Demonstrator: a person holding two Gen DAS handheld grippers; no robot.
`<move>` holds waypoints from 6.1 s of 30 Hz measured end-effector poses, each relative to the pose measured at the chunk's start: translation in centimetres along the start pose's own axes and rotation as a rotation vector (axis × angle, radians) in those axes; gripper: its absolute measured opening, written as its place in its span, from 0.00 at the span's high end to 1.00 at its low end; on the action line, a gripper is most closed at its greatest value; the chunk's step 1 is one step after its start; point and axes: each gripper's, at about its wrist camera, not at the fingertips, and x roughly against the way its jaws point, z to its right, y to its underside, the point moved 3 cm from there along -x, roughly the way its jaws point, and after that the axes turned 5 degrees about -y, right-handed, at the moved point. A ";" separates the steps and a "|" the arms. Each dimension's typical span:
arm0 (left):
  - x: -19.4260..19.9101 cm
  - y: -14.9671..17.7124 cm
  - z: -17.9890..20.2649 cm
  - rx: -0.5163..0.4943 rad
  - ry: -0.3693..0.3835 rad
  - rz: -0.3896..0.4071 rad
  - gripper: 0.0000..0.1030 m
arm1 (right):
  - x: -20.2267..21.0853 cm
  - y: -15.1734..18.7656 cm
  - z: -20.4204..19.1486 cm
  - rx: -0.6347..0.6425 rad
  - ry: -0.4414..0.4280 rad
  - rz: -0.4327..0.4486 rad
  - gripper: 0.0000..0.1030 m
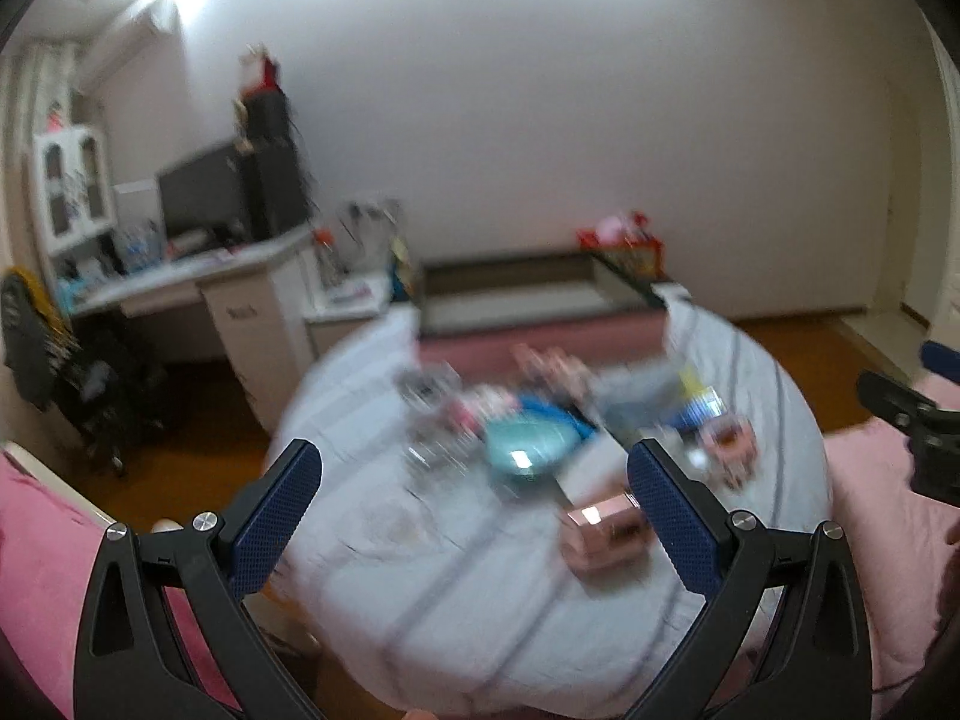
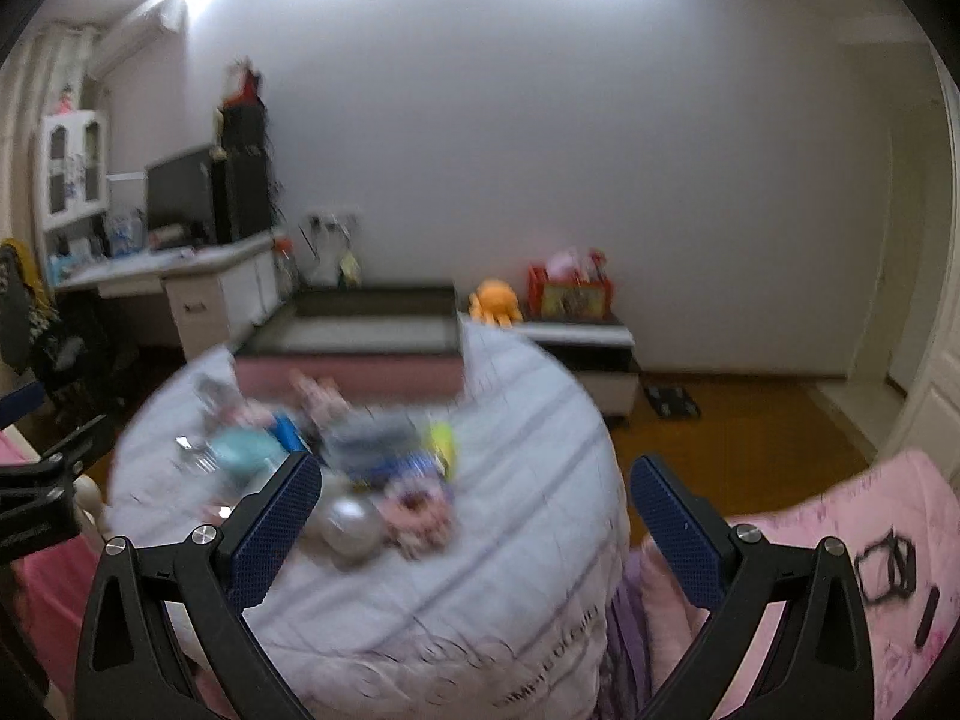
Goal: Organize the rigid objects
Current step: 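Grasp the rose-gold canister with the left tool while the right tool grasps the pixel-block figure, then carry canister and block figure into the pink box and open both tools, then withdraw both tools from the box back over the bed, then grasp the white charger with the left tool while the right tool grasps the white rabbit toy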
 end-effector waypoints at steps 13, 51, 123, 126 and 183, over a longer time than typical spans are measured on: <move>-7.2 4.1 5.6 0.022 0.042 -0.197 0.00 | -6.2 5.2 4.1 -0.069 -0.064 -0.156 0.00; -10.4 4.7 1.5 0.005 0.114 -0.266 0.46 | -15.5 4.2 -1.1 0.031 -0.226 -0.299 0.38; -4.8 -9.6 -5.1 0.080 -0.022 0.113 0.00 | -7.8 -8.8 -4.1 0.063 -0.195 0.078 0.13; -2.7 -7.7 -4.7 0.079 -0.028 0.133 0.00 | -5.2 -7.4 -4.1 0.060 -0.153 0.113 0.10; -11.8 3.6 5.8 0.000 0.199 -0.300 0.00 | -11.8 5.0 -0.8 -0.028 -0.240 -0.218 0.32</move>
